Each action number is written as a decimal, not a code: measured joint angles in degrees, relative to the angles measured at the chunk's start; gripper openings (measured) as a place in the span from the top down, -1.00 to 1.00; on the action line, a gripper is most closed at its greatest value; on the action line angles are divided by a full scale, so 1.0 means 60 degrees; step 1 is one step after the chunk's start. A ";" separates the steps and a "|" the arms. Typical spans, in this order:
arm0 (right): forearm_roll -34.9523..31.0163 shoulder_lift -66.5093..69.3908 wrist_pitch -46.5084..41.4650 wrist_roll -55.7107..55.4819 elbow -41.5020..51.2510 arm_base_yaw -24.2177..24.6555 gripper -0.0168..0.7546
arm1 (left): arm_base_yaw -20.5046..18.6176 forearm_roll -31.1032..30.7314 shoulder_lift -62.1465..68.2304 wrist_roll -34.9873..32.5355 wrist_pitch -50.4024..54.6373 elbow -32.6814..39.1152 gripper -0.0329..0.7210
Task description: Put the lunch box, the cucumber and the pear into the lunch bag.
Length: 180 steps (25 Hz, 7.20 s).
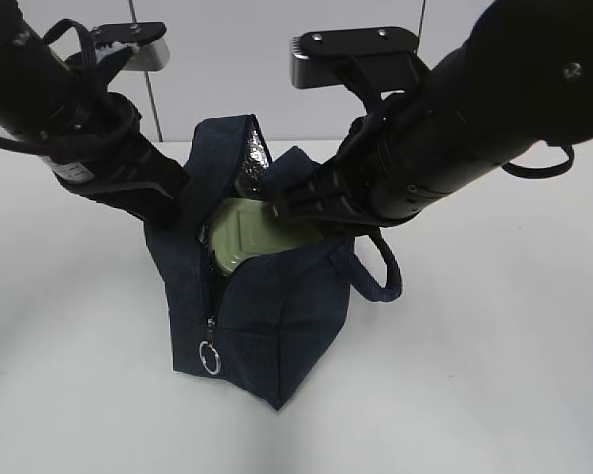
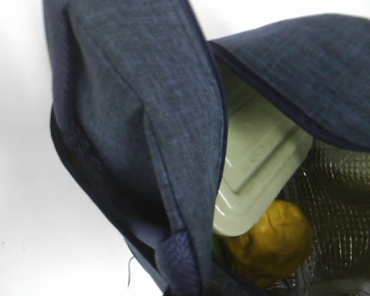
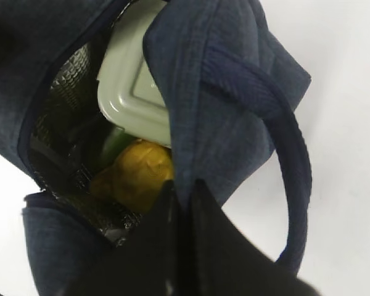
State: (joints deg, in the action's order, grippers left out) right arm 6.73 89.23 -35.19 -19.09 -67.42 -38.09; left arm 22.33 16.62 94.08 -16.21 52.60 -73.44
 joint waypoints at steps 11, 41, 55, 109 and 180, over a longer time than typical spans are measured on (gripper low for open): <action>0.0000 -0.0008 0.0627 0.0046 0.0012 0.0000 0.18 | 0.0019 -0.0025 -0.0047 0.0044 0.0099 -0.0017 0.45; 0.0125 -0.1175 0.7664 0.0446 0.5574 -0.2712 -0.37 | 0.0037 0.2819 -0.7943 -0.3574 -0.5551 0.7938 0.12; -0.0320 0.2148 1.0075 0.0821 0.5162 -0.2733 -0.16 | 0.0037 0.2939 -0.8116 -0.3585 -0.5533 0.8018 0.12; -0.3354 0.2878 0.8709 0.4316 0.3542 -0.2759 0.96 | 0.0037 0.3007 -0.8184 -0.3585 -0.5528 0.8018 0.14; -0.9429 0.0653 0.7714 1.1682 0.2604 -0.2759 0.96 | -0.0210 0.8927 -0.1790 -1.3196 -0.5195 0.6399 0.18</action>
State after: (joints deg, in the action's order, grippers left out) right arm -49.84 93.15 11.09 51.01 -51.80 -54.64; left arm 21.07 70.19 83.34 -95.39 21.44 -35.05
